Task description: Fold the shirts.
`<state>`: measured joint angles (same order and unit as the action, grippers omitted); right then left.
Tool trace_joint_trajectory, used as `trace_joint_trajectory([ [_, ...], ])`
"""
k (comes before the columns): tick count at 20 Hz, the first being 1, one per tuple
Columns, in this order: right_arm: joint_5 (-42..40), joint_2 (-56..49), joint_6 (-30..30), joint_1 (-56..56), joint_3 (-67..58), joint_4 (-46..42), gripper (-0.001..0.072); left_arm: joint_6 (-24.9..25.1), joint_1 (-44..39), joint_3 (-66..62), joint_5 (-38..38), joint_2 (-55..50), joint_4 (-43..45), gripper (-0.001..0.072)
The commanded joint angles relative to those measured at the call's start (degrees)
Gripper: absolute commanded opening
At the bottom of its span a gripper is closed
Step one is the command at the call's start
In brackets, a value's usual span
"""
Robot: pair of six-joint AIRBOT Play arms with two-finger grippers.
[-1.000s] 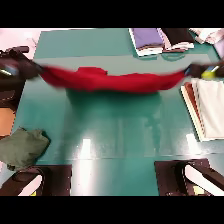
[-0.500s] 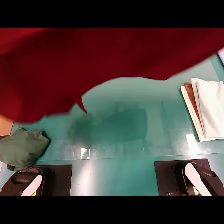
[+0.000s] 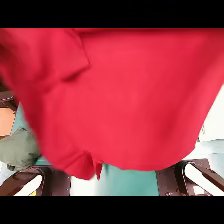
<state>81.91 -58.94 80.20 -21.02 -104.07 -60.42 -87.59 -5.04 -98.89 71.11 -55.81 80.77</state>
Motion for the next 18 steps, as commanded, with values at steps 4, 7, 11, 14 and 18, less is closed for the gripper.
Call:
trace_joint_trajectory([
  [4,-3.52,-18.25,0.35,13.03,18.01,-13.07,0.0013,1.36,0.07,17.25,-7.17,-21.51,-0.68,0.0026],
  [7,-8.46,-28.15,3.10,14.51,16.26,-11.96,0.0013,2.60,0.07,15.41,-11.56,-29.64,-0.94,0.0026],
  [11,-9.33,-36.00,3.34,14.49,5.68,-9.22,0.0013,4.07,0.79,9.75,-14.05,-32.70,-1.07,0.0025],
  [14,-6.93,-36.13,2.91,14.45,1.44,-12.37,0.0013,4.09,3.72,7.89,-7.65,-32.46,-1.27,0.0026],
  [18,-4.76,-31.87,1.68,14.49,9.01,-17.77,0.0013,5.64,5.49,11.10,1.64,-32.48,-3.13,0.0026],
])
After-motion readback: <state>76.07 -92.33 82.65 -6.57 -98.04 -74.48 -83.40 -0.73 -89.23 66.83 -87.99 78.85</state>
